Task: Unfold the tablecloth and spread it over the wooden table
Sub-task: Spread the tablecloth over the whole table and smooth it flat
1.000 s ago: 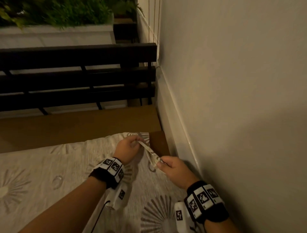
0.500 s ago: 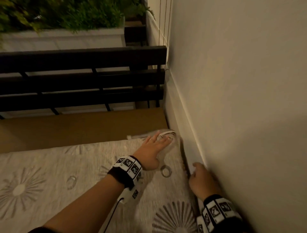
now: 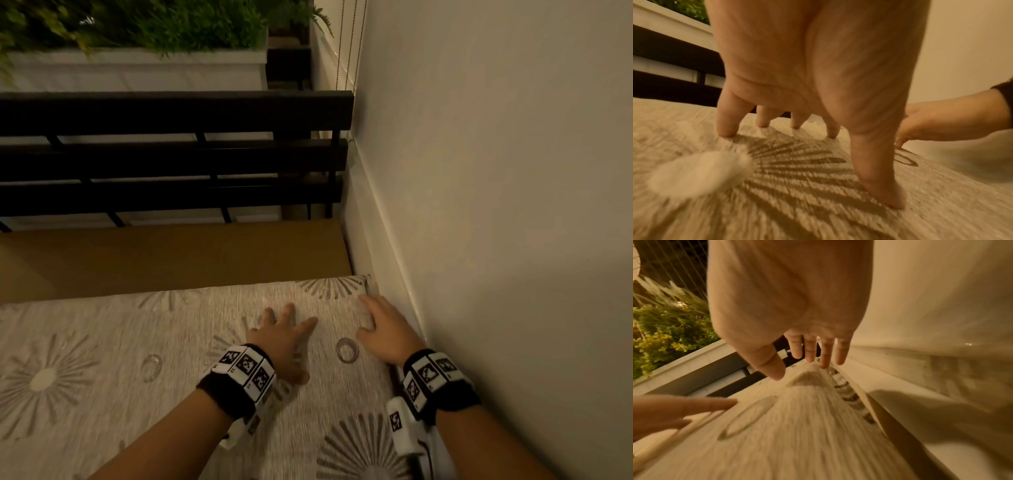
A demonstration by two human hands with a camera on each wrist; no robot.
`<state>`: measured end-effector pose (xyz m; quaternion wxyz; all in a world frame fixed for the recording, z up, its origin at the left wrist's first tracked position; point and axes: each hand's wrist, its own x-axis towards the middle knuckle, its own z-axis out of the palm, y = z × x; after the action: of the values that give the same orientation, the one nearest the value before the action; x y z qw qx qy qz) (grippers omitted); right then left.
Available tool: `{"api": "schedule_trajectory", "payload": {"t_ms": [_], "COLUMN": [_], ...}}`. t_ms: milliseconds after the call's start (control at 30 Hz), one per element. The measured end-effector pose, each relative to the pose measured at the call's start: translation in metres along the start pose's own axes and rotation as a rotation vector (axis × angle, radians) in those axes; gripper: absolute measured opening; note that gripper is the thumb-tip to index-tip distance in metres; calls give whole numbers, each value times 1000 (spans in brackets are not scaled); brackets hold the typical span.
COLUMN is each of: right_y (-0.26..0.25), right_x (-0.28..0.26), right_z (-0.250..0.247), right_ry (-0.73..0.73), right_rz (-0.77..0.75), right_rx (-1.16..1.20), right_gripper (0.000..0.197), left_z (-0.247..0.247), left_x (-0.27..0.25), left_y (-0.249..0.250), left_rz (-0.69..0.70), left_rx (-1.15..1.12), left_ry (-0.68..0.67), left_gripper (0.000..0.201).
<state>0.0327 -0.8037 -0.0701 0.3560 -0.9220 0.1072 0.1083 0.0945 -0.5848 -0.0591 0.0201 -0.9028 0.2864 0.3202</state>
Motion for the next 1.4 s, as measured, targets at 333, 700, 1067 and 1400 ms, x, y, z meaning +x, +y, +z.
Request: {"api": "schedule_trajectory", "payload": {"t_ms": [333,700,1067,1400], "right_y": [2,30,35,39], "right_x": [59,79,80,72], "right_z": [-17,-19,-9,-9], "right_ry": [-108,384,202,166], "right_rz": [217,394,233,108], "right_rx": [464,615,389,238], "right_gripper": [51,37,29,47], "left_z": [5,9,10,13], "left_x": [-5,0,1,3], "left_y": [-2,-4,-4,-6], "left_rz": [11,-4,-2,1], "left_rx": [-40,-62,-72,-71], "left_ry": [-14,-38,-33,-23], "left_gripper": [103,105,106,105]}}
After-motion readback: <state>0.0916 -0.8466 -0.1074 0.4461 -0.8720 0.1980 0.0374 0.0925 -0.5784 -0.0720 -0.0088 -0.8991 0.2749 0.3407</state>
